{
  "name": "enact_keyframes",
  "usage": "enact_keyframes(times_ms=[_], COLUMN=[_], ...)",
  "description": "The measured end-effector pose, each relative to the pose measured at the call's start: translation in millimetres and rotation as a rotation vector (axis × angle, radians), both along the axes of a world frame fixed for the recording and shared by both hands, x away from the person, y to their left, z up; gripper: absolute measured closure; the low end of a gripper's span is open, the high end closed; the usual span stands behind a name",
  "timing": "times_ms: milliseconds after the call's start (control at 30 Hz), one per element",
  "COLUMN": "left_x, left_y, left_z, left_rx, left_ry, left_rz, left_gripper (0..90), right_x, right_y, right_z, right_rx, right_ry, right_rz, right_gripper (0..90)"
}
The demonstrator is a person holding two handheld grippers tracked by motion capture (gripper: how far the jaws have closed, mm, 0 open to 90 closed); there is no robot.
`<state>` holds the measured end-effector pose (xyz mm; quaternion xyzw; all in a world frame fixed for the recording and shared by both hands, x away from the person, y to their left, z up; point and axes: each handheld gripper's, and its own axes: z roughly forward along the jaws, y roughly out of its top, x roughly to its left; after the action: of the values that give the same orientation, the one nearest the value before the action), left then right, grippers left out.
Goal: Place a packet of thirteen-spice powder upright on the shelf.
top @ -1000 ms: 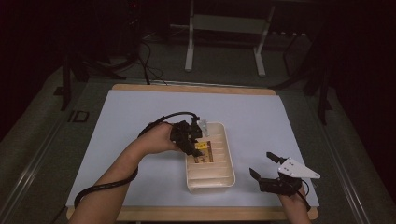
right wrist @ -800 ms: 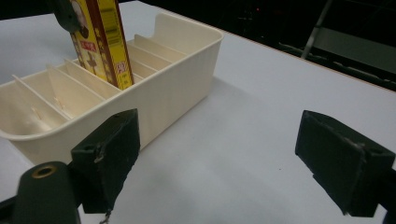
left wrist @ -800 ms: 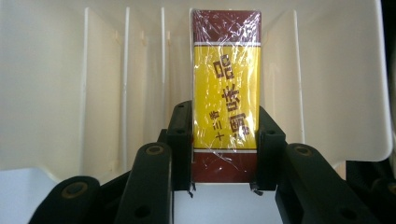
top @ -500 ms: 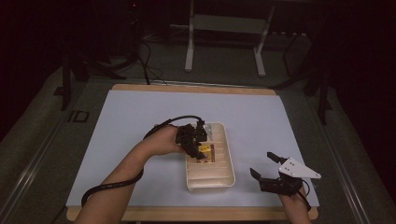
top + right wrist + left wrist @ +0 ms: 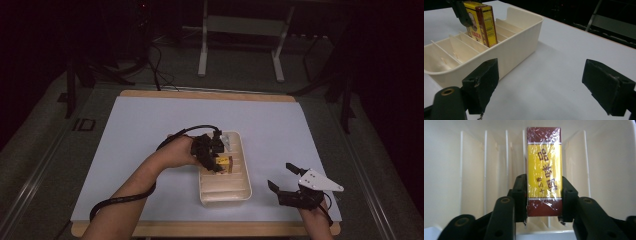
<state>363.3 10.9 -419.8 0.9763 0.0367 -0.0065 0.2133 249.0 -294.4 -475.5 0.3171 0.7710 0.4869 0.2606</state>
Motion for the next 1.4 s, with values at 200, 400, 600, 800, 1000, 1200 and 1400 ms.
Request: enact_keyframes(times_ms=[200,400,600,800,1000,1200,1400], left_x=[-0.1,0.1,-2.6,-5.8,-13.1,-15.1,-11.0], left_y=[6.3,18.8,32.6,48.4,64.9,86.2,109.7], left_z=[9.2,24.0,34.0,37.7,40.1,43.5,49.1], left_rx=[-0.043,-0.1,-0.127,-0.146,-0.163,-0.235,-0.359], left_ry=[0.002,0.012,0.007,0.022,0.006,0.003,0.077], left_rz=[0.022,0.036,0.052,0.076,0.105,0.188,0.288], left_gripper=[60.4,60.4,60.4,60.6,60.6,42.9,25.9], right_x=[0.5,0.6,0.5,1.3,1.2,0.3,0.4], right_y=[-0.3,0.5,1.0,1.5,1.5,1.6,1.8], right_z=[-0.4,-0.7,-1.0,-1.5,-1.8,-0.7,-0.7], right_rx=[0.0,-0.004,-0.002,-0.005,-0.005,-0.007,-0.009], right_ry=[0.002,0.003,0.009,0.011,0.016,0.007,0.008], right_rz=[-0.001,0.006,0.008,0.012,0.009,-0.002,-0.004], right_gripper=[14.1,14.1,14.1,14.1,14.1,14.1,14.1])
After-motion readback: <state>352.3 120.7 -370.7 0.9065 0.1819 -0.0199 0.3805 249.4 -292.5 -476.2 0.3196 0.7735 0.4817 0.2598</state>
